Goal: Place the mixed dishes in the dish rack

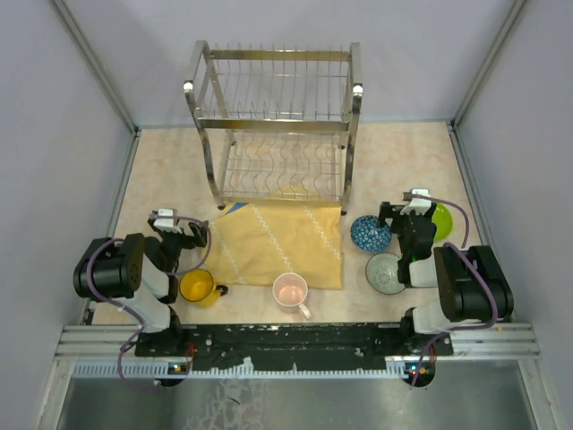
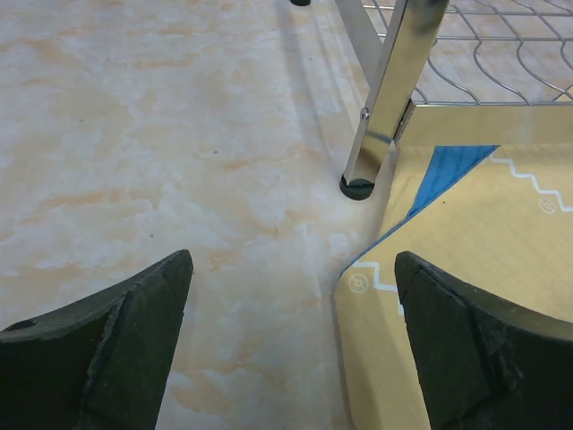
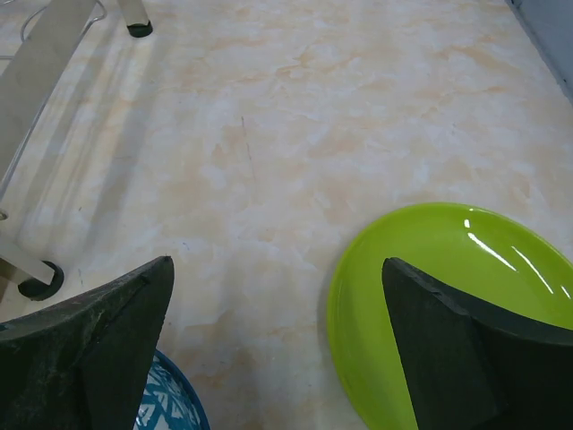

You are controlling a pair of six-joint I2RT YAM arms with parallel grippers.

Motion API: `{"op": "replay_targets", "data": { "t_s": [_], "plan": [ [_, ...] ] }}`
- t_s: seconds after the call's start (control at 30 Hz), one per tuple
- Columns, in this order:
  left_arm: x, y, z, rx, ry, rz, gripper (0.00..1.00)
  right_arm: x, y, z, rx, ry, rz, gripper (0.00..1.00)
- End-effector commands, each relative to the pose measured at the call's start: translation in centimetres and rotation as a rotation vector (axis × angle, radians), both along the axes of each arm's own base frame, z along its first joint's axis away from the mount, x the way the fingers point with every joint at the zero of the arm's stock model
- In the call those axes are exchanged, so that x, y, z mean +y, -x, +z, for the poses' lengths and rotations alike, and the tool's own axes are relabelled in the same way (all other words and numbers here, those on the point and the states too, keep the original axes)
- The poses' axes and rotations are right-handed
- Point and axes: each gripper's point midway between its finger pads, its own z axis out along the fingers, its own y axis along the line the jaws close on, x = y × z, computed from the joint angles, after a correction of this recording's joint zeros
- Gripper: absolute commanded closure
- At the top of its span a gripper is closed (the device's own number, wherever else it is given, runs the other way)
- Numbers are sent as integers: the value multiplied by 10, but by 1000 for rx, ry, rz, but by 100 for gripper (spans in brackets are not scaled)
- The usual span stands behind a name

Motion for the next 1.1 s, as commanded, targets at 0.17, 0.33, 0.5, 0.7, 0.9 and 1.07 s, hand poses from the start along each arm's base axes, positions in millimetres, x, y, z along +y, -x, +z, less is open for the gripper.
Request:
{"op": "replay_targets", "data": {
  "t_s": [0.17, 0.33, 0.5, 0.7, 0.9, 1.07],
  "plan": [
    [-2, -24, 33, -108, -39, -39, 0, 1, -5, 21, -76, 8, 16, 0],
    [-3, -27, 33, -105, -45, -36, 0, 0, -6, 20, -72, 4, 9, 0],
    [-3, -29, 31, -91, -50, -21, 0, -1, -4, 34, -93, 6, -1, 0],
    [4, -23, 41, -127, -41, 26, 0, 0, 1, 62, -90, -1, -3, 0],
    [2, -22, 55, -126, -48, 15, 0, 7, 2, 92, -71, -9, 37, 0],
    [27, -20, 87, -159, 49, 182, 0, 11, 4, 117, -69, -28, 57, 0]
  ]
}}
